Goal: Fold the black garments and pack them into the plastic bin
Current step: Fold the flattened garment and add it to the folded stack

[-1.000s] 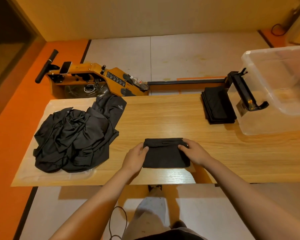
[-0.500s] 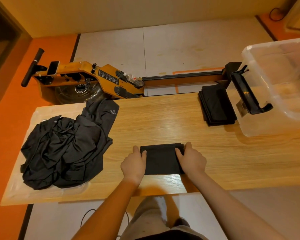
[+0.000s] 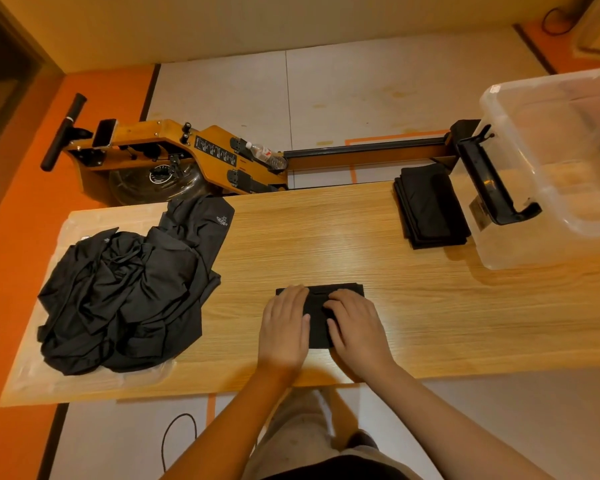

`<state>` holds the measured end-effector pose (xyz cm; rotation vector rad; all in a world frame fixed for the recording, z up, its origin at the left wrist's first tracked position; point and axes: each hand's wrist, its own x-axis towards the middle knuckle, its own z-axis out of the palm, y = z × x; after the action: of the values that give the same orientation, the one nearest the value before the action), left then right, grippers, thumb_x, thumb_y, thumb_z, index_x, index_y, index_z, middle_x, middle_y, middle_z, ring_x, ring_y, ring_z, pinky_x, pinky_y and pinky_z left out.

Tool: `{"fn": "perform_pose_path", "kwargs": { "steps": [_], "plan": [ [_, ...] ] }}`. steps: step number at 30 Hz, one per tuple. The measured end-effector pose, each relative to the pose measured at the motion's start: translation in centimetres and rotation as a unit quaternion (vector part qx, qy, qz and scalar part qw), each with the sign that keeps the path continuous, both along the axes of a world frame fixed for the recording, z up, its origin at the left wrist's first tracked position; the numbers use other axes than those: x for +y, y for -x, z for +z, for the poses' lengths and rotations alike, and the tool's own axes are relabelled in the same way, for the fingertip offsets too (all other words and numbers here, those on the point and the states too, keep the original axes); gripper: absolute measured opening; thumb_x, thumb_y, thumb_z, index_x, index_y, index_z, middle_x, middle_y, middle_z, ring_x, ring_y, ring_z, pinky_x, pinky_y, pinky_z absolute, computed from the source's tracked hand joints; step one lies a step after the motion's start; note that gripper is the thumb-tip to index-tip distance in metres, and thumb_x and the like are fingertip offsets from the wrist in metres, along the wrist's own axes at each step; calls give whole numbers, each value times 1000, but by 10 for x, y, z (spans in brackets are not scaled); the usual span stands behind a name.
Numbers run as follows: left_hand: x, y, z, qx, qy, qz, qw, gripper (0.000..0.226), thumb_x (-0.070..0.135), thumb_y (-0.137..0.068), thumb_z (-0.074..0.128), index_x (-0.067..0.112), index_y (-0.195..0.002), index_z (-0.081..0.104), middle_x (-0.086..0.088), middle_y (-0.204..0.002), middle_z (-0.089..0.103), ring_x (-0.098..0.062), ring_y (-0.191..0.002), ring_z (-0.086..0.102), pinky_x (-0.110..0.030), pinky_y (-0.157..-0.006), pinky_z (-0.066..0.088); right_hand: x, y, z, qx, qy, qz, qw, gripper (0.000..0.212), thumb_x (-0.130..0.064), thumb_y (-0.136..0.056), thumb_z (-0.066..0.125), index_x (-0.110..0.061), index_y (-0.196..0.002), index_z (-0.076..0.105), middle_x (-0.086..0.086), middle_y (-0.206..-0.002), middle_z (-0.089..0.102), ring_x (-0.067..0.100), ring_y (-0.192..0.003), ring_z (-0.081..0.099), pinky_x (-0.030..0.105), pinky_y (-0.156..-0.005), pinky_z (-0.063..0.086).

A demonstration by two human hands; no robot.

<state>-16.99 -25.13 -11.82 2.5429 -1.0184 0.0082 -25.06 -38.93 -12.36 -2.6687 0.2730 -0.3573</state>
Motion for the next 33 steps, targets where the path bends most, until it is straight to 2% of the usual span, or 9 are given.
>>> {"fn": "perform_pose_path", "kwargs": {
  "steps": [3, 6, 13, 18, 22, 26, 28, 30, 33],
  "plan": [
    [-3, -17, 4, 19, -28, 5, 999, 35, 20, -97, 39, 11, -124, 59, -5, -122, 62, -22, -117, 54, -31, -104, 28, -16, -4, -2, 34, 19, -28, 999, 32, -20, -88, 45, -12, -112, 64, 4, -116, 62, 20, -112, 53, 31, -101, 30],
    [-4, -34, 8, 25, -73, -7, 997, 28, 15, -92, 54, 14, -119, 62, -2, -111, 62, -22, -107, 54, -33, -95, 35, -29, -13, 2, 61, 25, -54, 996, 29, -17, -82, 53, -12, -108, 65, 3, -101, 65, 23, -97, 59, 30, -93, 31],
    [4, -48, 15, 41, -92, -5, 995, 26, 25, -87, 63, 13, -110, 61, -3, -104, 55, -24, -98, 52, -35, -86, 39, -43, -19, 10, 91, 49, -14, 995, 21, -19, -73, 72, -12, -92, 68, 3, -87, 59, 24, -85, 56, 36, -78, 45],
    [7, -50, 19, 170, -52, 29, 984, 28, 23, -91, 62, 12, -116, 56, -2, -111, 49, -19, -101, 50, -28, -80, 39, -46, -22, 13, 96, 30, -6, 995, 23, -18, -69, 76, -14, -89, 64, 1, -85, 60, 23, -83, 57, 35, -76, 46],
    [5, -52, 24, 218, -36, 26, 975, 15, 16, -89, 64, 14, -103, 61, 2, -99, 47, -17, -92, 51, -24, -70, 33, -46, -22, 13, 107, 22, 8, 994, 27, -15, -64, 80, -14, -87, 66, 0, -81, 60, 23, -81, 57, 32, -73, 45],
    [13, -53, 25, 245, 18, 7, 969, 16, 3, -82, 62, 17, -85, 55, 5, -92, 45, -10, -88, 45, -14, -70, 33, -50, -19, 13, 84, -22, 13, 996, 14, -15, -71, 67, -16, -84, 62, -2, -86, 56, 18, -87, 49, 28, -76, 34],
    [17, -51, 27, 267, 52, 13, 962, 26, -1, -80, 59, 22, -79, 47, 4, -90, 50, -12, -90, 46, -20, -74, 35, -52, -19, 18, 81, -56, 21, 995, 12, -17, -74, 60, -16, -86, 59, -5, -88, 53, 14, -88, 45, 26, -76, 30],
    [19, -49, 30, 313, 76, 46, 946, 30, -1, -83, 56, 25, -77, 43, 2, -87, 55, -12, -85, 49, -22, -70, 36, -55, -20, 25, 97, -104, 21, 990, 9, -17, -80, 58, -18, -88, 56, -8, -86, 52, 12, -84, 46, 26, -71, 32],
    [16, -50, 32, 344, 81, 94, 931, 16, 8, -93, 53, 21, -87, 46, -4, -77, 55, -12, -68, 50, -24, -59, 34, -57, -28, 32, 144, -161, -8, 976, 5, -18, -86, 56, -18, -91, 54, -4, -84, 59, 14, -78, 54, 32, -62, 43]
  ]
}}
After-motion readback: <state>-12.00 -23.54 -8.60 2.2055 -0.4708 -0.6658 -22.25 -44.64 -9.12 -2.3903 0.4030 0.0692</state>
